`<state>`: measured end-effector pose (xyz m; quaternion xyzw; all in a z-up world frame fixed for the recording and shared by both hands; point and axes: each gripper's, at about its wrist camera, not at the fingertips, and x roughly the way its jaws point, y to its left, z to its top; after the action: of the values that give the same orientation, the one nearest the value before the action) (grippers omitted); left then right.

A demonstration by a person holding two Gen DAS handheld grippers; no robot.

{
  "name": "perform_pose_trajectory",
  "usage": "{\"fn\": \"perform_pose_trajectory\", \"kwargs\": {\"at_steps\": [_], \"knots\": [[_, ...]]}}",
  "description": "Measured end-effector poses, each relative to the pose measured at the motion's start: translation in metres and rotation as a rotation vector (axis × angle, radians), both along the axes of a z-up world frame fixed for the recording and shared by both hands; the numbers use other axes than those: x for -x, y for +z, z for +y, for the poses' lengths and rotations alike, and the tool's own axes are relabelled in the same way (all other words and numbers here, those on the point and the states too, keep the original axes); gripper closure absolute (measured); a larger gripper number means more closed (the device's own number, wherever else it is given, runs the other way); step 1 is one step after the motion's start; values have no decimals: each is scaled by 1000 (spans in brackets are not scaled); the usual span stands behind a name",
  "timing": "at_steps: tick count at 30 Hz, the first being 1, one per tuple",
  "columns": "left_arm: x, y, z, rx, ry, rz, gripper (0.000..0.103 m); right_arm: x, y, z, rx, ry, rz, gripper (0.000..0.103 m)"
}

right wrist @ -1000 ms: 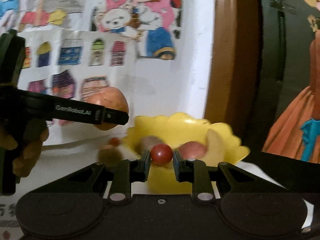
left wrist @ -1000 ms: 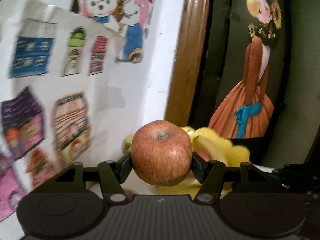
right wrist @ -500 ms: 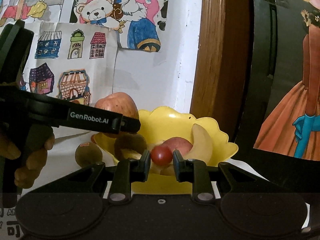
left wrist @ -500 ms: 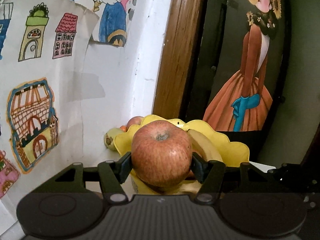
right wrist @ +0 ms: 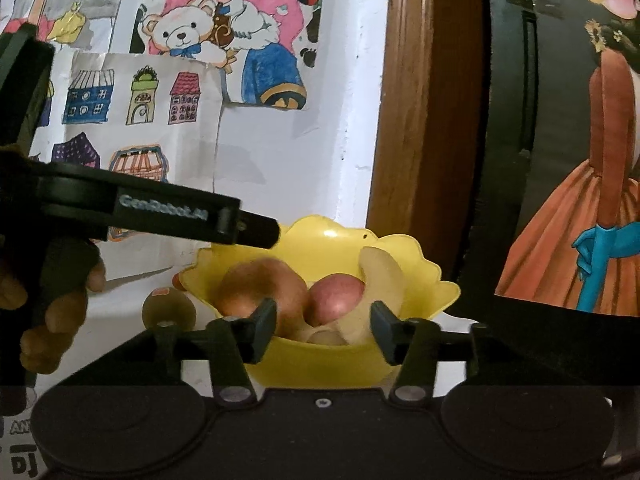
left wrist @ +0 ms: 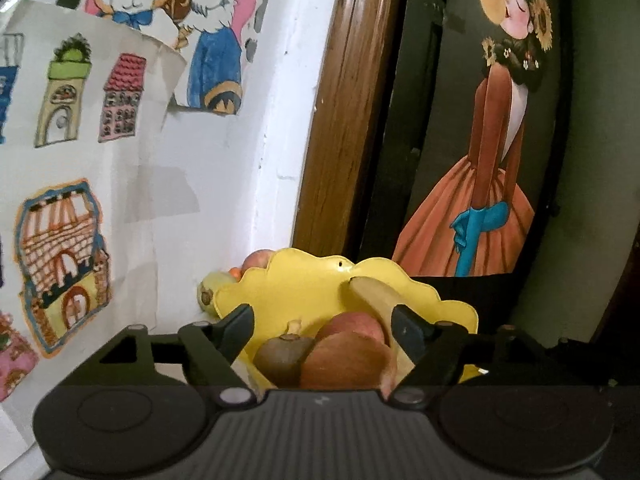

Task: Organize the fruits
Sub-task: 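Open the right gripper releasing the tomato while the left gripper releases the apple into the bowl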

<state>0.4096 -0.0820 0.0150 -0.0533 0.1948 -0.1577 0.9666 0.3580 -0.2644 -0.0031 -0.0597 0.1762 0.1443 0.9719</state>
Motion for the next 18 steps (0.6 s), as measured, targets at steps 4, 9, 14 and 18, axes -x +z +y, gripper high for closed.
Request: {"fn": "perform_pose_trajectory", "kwargs": {"at_steps": [4,9,14,18], "knots": [[20,7,6,-9,24,-35,9,16,4,-3,-24,-7,-7,30],[53,15,16,-26,43,-66,2,44,13,-4,-46,-15,-27,18],[92,22,29,-26,68,-84,1,81,25,-4,-68,-29,-54,9],[129,26,39,-31,77,-98,0,119,33,-6,-92,-66,-82,1]]}}
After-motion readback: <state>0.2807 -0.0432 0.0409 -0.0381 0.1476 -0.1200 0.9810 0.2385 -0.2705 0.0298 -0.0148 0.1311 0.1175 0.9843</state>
